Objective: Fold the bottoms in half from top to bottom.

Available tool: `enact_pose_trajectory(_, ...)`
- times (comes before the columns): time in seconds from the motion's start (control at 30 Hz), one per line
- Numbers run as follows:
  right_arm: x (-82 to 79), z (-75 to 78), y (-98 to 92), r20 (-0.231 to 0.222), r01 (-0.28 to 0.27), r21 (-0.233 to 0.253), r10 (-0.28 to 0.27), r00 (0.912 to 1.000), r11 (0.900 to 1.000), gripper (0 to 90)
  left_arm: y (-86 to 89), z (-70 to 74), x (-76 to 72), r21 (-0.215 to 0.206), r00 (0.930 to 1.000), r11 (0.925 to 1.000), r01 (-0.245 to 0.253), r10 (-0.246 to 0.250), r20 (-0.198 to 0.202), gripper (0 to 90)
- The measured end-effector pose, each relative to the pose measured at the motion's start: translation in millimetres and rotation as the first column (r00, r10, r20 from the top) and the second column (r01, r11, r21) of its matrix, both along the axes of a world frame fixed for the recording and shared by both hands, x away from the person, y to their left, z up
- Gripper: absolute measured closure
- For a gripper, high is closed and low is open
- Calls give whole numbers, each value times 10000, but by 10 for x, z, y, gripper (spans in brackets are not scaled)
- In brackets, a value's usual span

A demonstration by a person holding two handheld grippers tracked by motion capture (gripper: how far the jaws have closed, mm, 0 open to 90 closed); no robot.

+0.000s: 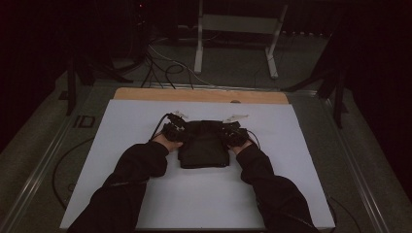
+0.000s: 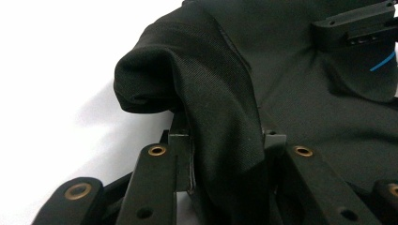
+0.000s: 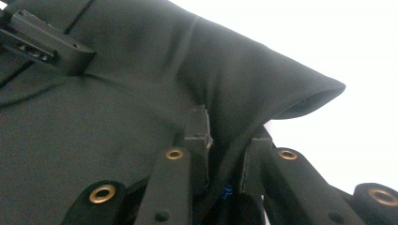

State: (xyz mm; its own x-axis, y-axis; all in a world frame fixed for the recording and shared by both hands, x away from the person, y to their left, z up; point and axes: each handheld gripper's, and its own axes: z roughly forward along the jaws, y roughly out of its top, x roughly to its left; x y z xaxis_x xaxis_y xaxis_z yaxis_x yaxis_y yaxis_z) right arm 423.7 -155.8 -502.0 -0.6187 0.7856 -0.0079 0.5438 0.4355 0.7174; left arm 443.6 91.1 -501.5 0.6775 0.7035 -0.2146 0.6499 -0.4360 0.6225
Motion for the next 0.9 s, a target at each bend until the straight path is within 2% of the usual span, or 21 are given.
enact_pose_trajectory(0.2, 12, -16, 2, -48, 16, 2, -16, 10000, 10000, 764, 4, -18, 5, 66, 9999, 9999, -119, 118, 103, 644)
enact_pose_trajectory(0.33, 20, -25, -29, -57, 294, -97, -295, 9996, 9995, 748, 21, -32, 13, 150, 9995, 9995, -267, 265, 161, 542)
enact_pose_trajectory(0.37, 20, -25, -29, -57, 294, -97, -295, 9996, 9995, 748, 26, -34, 14, 140, 9994, 9994, -315, 312, 174, 542)
enact_pose_trajectory(0.4, 31, -32, -61, -119, 389, 32, -389, 9992, 9992, 681, 32, -35, 16, 81, 9992, 9993, -365, 364, 149, 508)
enact_pose_trajectory(0.43, 31, -32, -61, -119, 389, 32, -389, 9992, 9992, 681, 39, -31, 18, 105, 9992, 9992, -376, 374, 140, 508)
enact_pose_trajectory(0.5, 35, -35, -98, -117, 408, 58, -408, 9991, 9991, 584, 46, -24, 17, 44, 9986, 9987, -505, 504, 145, 468)
enact_pose_trajectory(0.6, 37, -33, -111, -158, 399, 78, -397, 9991, 9992, 526, 60, -15, 17, 84, 9982, 9983, -581, 580, 173, 431)
enact_pose_trajectory(0.7, 46, -14, -146, -253, 541, 325, -533, 9983, 9980, 422, 91, -15, 26, -183, 9971, 9970, -755, 753, -93, 360)
enact_pose_trajectory(0.73, 54, -9, -157, -349, 529, 452, -514, 9981, 9976, 385, 103, -16, 23, -374, 9979, 9973, -628, 621, -206, 333)
enact_pose_trajectory(0.8, 60, 15, -184, -418, 614, 823, -581, 9974, 9947, 264, 118, -10, 3, -622, 9994, 9975, -347, 344, -53, 214)
enact_pose_trajectory(0.83, 60, 15, -184, -418, 614, 823, -581, 9974, 9947, 264, 120, -4, -8, -740, 9994, 9966, -351, 352, 10, 214)
enact_pose_trajectory(0.87, 55, 34, -202, -554, 481, 1126, -420, 9976, 9925, 184, 122, 3, -11, -774, 9996, 9966, -296, 297, 8, 150)
enact_pose_trajectory(0.9, 55, 34, -202, -554, 481, 1126, -420, 9976, 9925, 184, 117, 7, -17, -829, 9997, 9962, -262, 264, 11, 150)
